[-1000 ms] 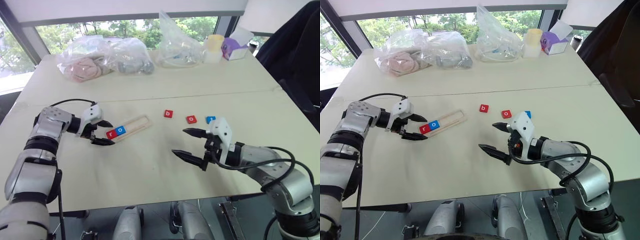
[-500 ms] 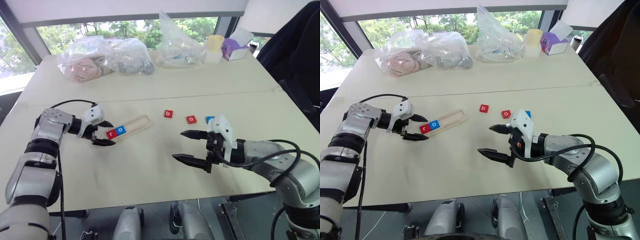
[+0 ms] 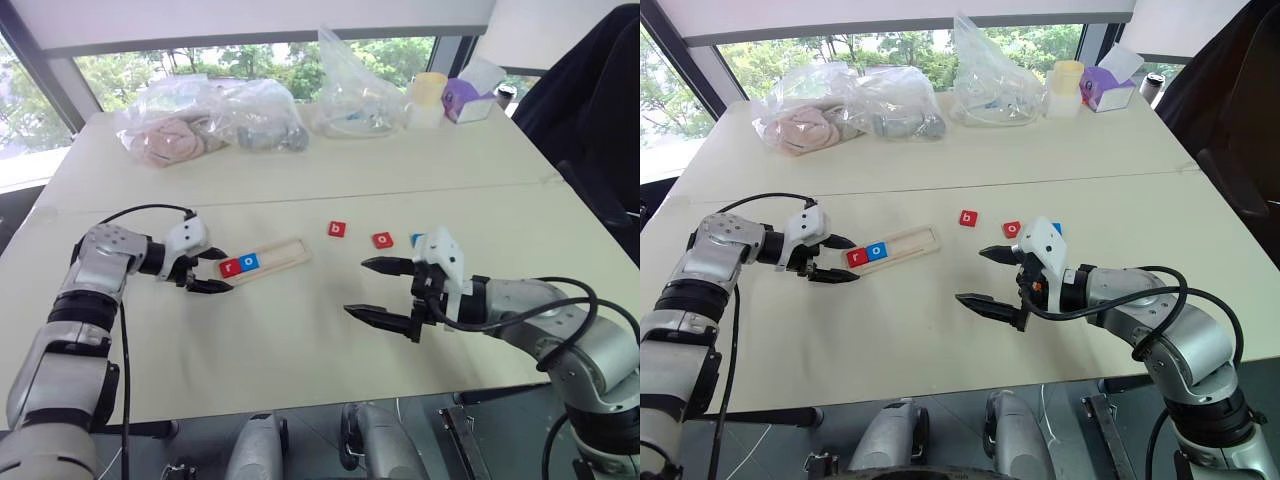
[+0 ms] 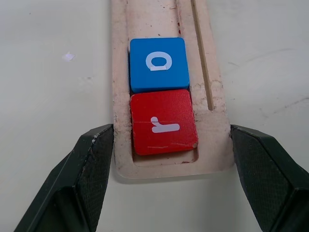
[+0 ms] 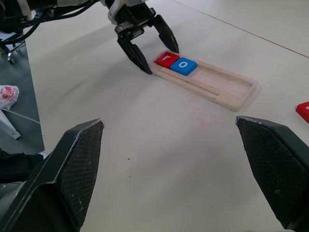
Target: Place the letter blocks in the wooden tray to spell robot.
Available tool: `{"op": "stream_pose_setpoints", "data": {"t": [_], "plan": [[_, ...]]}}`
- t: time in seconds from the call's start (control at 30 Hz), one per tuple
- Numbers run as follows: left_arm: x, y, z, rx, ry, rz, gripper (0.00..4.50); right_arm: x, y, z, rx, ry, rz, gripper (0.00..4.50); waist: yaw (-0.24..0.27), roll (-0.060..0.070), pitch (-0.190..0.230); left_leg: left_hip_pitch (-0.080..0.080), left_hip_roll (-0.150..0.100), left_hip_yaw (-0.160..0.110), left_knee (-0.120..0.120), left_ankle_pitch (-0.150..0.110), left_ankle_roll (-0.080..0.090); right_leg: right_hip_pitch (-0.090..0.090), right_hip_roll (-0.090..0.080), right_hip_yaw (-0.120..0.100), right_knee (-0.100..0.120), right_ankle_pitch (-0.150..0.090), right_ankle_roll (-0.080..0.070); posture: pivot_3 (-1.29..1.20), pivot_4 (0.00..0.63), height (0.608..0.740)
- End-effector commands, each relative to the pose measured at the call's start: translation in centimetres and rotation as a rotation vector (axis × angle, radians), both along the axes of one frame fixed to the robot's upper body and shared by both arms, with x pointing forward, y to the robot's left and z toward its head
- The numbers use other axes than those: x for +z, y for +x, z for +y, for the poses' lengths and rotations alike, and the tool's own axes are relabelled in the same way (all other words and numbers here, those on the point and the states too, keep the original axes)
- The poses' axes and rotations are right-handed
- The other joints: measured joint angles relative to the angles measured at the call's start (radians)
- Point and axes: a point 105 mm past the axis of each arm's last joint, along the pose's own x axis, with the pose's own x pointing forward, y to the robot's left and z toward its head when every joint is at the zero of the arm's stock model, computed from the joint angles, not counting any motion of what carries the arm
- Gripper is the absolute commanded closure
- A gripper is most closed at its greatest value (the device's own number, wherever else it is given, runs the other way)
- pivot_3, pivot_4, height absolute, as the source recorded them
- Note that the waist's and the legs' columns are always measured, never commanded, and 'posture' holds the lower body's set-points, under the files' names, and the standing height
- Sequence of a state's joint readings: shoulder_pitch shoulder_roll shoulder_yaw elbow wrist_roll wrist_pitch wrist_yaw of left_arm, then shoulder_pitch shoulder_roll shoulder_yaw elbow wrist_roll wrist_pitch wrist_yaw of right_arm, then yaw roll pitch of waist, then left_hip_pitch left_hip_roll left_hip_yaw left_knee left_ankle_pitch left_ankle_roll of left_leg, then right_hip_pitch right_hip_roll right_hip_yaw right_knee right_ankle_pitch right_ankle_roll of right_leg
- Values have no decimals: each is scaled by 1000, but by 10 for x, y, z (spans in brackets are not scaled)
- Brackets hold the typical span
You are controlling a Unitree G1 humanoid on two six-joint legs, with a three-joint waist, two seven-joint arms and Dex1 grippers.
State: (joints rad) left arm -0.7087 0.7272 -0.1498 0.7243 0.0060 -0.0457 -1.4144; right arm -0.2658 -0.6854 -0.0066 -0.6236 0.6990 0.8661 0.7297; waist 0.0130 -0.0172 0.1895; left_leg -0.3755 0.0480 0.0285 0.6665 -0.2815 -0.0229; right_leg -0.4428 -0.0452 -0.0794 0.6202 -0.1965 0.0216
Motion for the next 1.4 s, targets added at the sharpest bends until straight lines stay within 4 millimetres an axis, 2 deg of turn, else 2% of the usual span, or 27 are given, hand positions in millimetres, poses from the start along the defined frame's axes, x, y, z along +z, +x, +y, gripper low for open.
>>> {"op": "stream_pose_setpoints", "data": {"t": [0.03, 0.2, 0.37, 0.57, 0.8, 1.13, 1.2, 1.23, 1.4], "plan": [[-25, -23, -29, -135, -6, 106, 1265, 7, 0, 1, 2, 0, -45, 0, 1, 1, -1, 0, 0, 0, 0, 0, 0, 0, 0, 0, -1, -1, -2, 0, 150, 740], [-23, -33, -63, -235, -40, 100, 1265, 7, 1, 0, -3, -5, -50, 0, 9, 1, -1, -2, -2, 0, 0, 0, 0, 1, -3, 0, -3, -2, -1, 0, 150, 740], [-23, -40, -84, -298, -40, 100, 1265, 7, 0, -1, -11, -7, -55, 0, 27, 1, -1, -1, -3, 1, 0, 0, 0, 2, -3, 1, -4, -2, 0, 0, 150, 740], [-24, -46, -98, -347, -38, 100, 1265, 5, -2, -1, -23, -8, -53, 0, 27, 1, -1, -1, -3, 0, 0, 0, 0, 2, -2, 1, -4, -2, -1, 0, 150, 740], [-23, -40, -110, -347, -43, 74, 1265, 4, -2, -1, -34, -6, -53, 0, 29, 1, -1, -1, -3, 0, 0, 0, 0, 2, -2, 1, -4, -2, -1, 0, 150, 740], [-23, -40, -113, -345, -56, 76, 1265, 2, -2, -2, -43, -11, -54, 0, 29, 1, -1, -1, -3, -1, 0, 0, 0, 3, -2, 1, -5, -2, -1, 0, 150, 740], [-22, -40, -113, -344, -58, 74, 245, 2, -1, -2, -45, -13, -55, 0, 29, 1, -1, -1, -3, -1, 0, 0, 0, 3, -2, 1, -5, -2, -1, 0, 150, 740], [-22, -39, -113, -342, -59, 75, 26, 2, -1, -2, -45, -14, -56, 0, 29, 1, -1, -1, -3, -1, 0, 0, 0, 3, -2, 1, -5, -2, -1, 0, 150, 740], [-20, -36, -112, -324, -57, 50, 26, 2, 0, -3, -48, -19, -58, 0, 27, 1, -1, -1, -3, -1, 0, 0, 0, 3, -2, 1, -5, -2, -1, 0, 150, 740]]}}
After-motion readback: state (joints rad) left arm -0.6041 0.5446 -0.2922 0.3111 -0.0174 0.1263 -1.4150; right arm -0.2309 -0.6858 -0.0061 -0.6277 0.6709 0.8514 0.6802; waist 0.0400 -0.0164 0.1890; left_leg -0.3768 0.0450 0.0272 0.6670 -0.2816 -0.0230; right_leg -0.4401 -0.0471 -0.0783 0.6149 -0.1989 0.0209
